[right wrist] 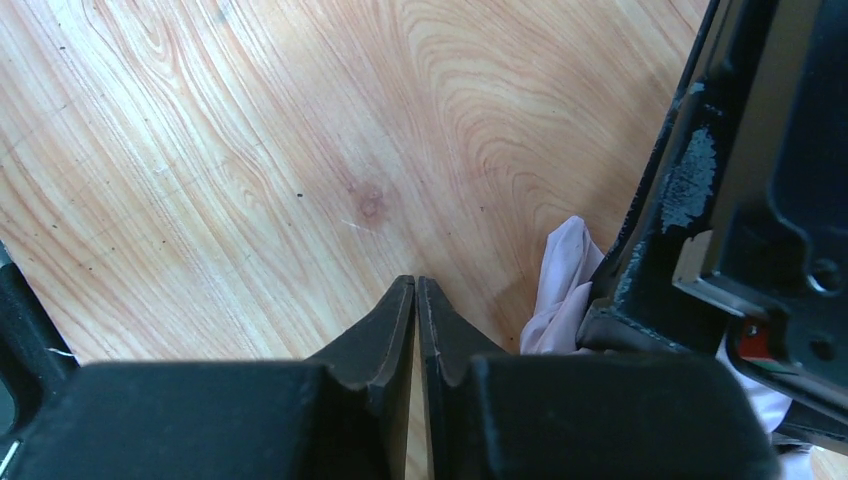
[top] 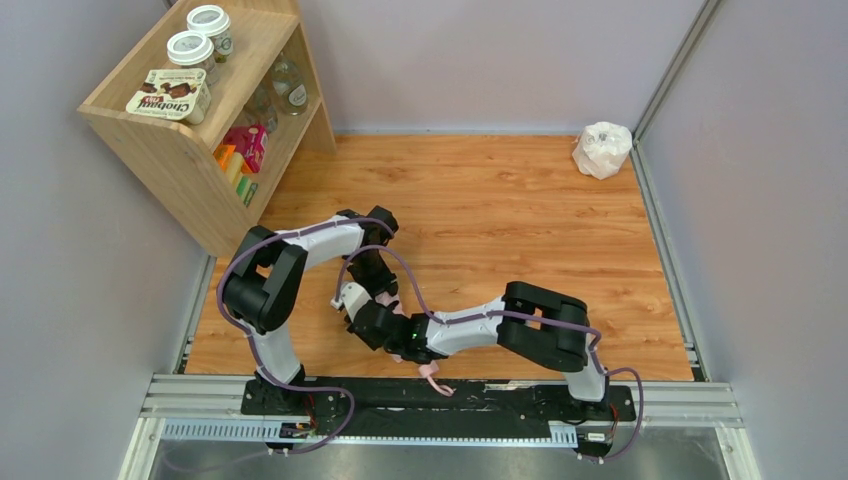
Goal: Put away the umbrella
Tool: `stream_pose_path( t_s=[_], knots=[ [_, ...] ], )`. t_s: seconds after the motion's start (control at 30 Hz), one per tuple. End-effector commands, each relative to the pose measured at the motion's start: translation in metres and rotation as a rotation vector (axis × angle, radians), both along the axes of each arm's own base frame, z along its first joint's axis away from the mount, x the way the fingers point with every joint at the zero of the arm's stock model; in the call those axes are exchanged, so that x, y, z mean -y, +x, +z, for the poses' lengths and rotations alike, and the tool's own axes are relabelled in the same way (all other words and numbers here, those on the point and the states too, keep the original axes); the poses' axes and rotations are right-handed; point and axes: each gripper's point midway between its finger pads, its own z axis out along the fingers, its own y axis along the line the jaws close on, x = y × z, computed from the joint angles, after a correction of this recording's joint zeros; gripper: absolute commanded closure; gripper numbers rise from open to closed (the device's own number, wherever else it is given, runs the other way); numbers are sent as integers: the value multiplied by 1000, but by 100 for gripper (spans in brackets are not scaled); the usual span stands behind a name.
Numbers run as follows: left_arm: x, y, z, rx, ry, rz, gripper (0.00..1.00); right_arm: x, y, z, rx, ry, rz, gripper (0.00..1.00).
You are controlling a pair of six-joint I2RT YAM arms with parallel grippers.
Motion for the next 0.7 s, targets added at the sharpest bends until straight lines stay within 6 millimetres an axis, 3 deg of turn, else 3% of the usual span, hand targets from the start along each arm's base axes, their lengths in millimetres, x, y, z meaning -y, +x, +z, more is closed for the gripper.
stream_pose_path(
  t_s=[0.0,0.1,0.23,0.4,0.47,0.53,0.67],
  knots=[
    [-47,-48,2,-182,190,-48,100,161,-21,-107,-141,-617,-110,86],
    [-44,-53,-2,-194,158,-16,100,156,-22,-90,-65,-610,-120,80],
    [-44,-50,-4,-197,146,-4,100,156,-38,-81,-78,-568,-87,76],
    [-48,-45,-5,-197,144,20,100,130,-52,-49,-148,-369,-69,66],
    [-46,-43,-3,-192,141,19,100,112,-54,-28,-160,-285,-43,62],
    [-46,-42,0,-180,138,20,100,91,-54,7,-155,-184,-22,57],
    [-43,-31,11,-111,113,21,100,73,-56,93,-152,62,-10,43]
  ],
)
